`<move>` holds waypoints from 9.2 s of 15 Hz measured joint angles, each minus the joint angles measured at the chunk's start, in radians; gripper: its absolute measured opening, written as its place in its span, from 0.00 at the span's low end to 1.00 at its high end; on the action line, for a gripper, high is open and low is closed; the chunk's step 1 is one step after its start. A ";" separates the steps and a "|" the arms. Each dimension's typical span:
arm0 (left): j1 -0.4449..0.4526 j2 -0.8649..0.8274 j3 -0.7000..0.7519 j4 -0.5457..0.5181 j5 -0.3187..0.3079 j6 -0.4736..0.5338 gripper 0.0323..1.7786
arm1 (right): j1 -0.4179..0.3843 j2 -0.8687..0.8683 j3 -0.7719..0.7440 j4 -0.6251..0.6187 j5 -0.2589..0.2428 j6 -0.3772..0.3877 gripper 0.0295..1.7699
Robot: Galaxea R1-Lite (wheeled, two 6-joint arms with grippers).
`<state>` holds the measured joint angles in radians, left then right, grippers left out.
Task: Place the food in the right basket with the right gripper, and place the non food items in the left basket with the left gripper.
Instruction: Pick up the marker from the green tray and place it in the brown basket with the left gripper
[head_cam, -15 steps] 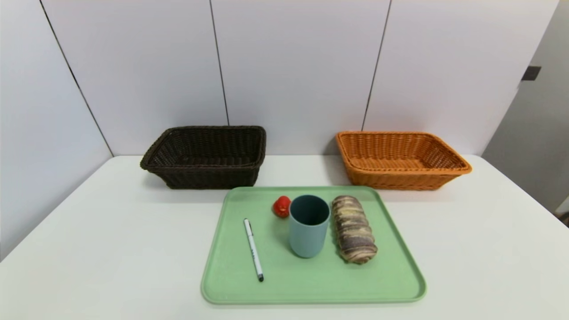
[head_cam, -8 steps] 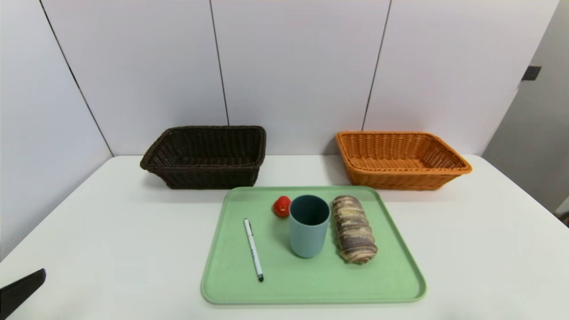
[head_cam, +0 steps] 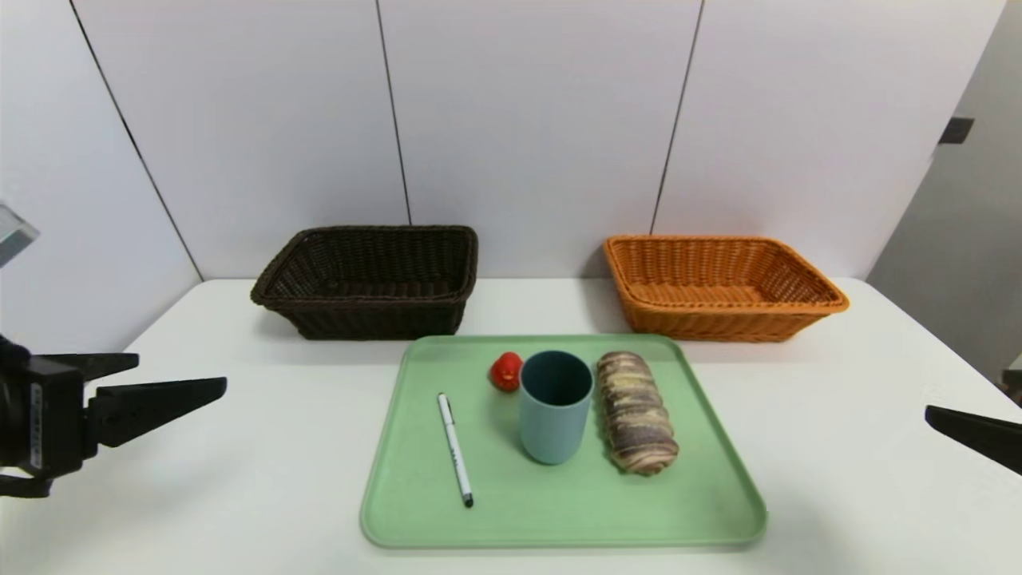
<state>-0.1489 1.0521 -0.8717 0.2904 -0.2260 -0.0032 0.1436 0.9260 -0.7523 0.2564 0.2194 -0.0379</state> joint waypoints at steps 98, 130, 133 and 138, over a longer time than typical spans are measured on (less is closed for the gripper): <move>-0.596 0.887 -0.595 0.378 0.506 -0.670 0.01 | 0.085 0.113 0.002 -0.008 0.122 -0.058 0.96; -0.077 0.966 -1.005 0.153 0.337 0.919 0.01 | 0.085 0.072 -0.036 -0.003 0.156 -0.058 0.96; -0.066 1.001 -1.009 0.150 0.337 0.939 0.01 | 0.084 0.065 -0.029 -0.003 0.152 -0.058 0.96; -0.044 1.047 -1.019 0.137 0.338 0.937 0.37 | 0.081 0.058 -0.022 -0.003 0.152 -0.058 0.96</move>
<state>-0.1932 2.0994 -1.8911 0.4272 0.1119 0.9336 0.2251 0.9838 -0.7740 0.2530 0.3717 -0.0955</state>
